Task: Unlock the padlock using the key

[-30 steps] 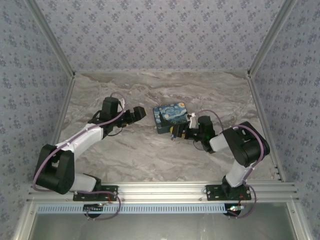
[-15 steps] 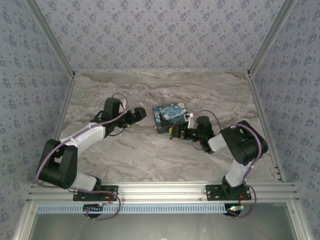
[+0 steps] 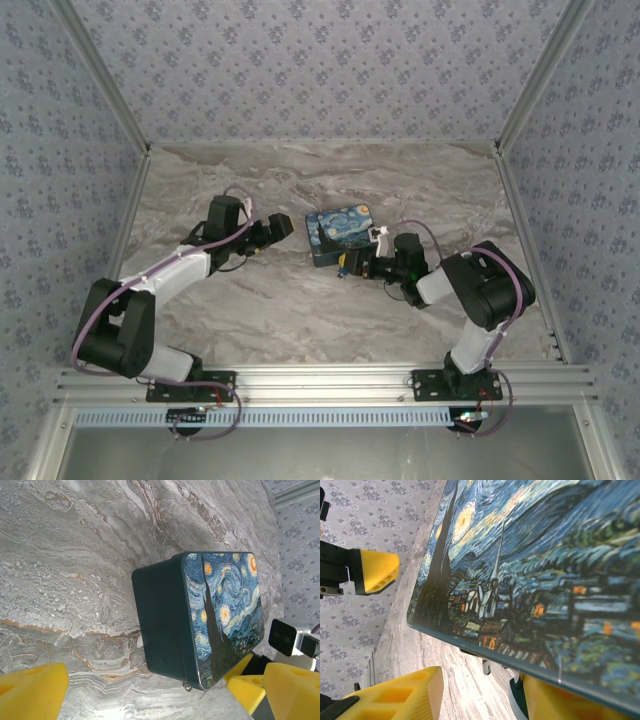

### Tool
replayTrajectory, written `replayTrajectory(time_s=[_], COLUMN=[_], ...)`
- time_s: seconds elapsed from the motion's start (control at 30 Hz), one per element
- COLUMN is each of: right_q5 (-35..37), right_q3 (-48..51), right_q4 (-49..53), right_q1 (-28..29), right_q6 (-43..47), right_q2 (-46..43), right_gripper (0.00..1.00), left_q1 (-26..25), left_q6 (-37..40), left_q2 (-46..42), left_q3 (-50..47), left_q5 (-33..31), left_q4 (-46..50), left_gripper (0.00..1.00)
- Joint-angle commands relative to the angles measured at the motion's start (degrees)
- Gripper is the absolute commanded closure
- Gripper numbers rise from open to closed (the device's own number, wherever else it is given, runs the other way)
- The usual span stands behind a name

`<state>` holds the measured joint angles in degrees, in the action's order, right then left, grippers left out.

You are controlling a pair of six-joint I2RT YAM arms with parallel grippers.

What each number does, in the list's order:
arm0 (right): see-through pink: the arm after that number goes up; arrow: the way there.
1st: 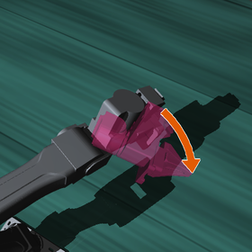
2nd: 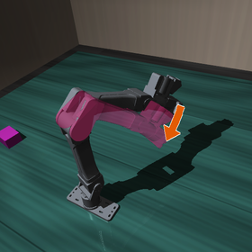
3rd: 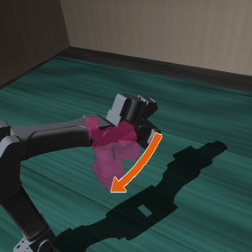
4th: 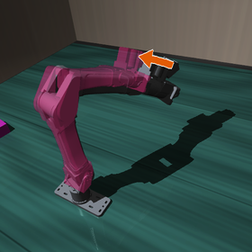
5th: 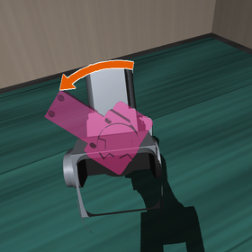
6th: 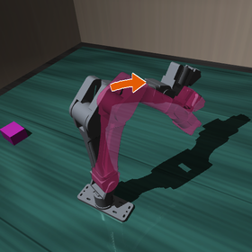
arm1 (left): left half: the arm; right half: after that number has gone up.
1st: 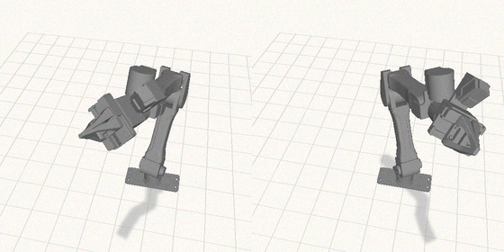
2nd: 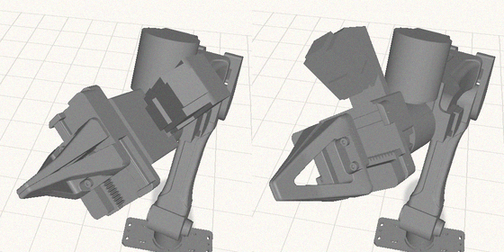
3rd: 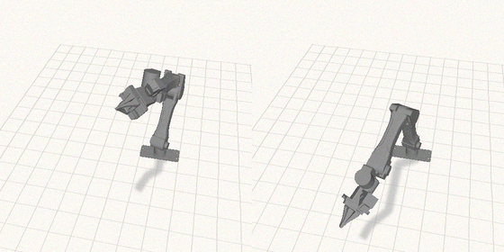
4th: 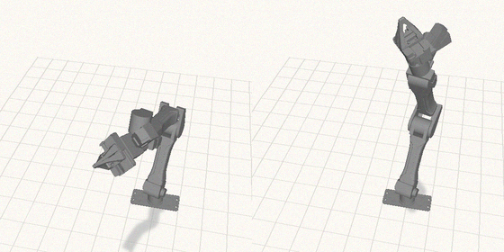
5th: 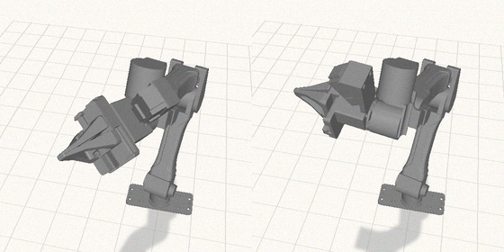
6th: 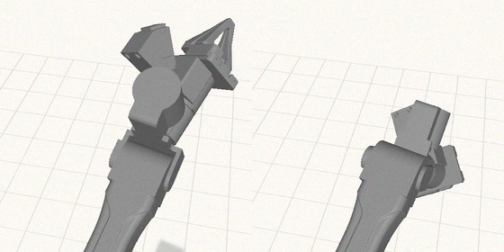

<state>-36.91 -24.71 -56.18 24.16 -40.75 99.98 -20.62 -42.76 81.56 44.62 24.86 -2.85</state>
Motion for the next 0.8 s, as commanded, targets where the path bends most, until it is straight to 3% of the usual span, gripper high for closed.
replayTrajectory(time_s=[0.0, 0.43, 0.77], right_q5=[-1.41, -0.97, -0.12], right_q3=[0.58, 0.49, 0.20], right_q4=[-2.26, -0.33, 0.98], right_q1=[0.24, 0.23, 0.18], right_q6=[0.53, 1.36, 1.39], right_q2=[0.78, 1.44, 1.71], right_gripper=[0.55, 0.67, 0.83], left_q1=[0.41, 0.37, 0.41], left_q6=[-0.22, -0.42, -0.58], left_q2=[0.44, 0.76, 0.97], left_q3=[0.02, 0.37, 0.81], left_q5=[1.24, 1.42, 1.59], left_q4=[-0.75, -0.66, -0.53], left_gripper=[0.00, 0.01, 0.01])
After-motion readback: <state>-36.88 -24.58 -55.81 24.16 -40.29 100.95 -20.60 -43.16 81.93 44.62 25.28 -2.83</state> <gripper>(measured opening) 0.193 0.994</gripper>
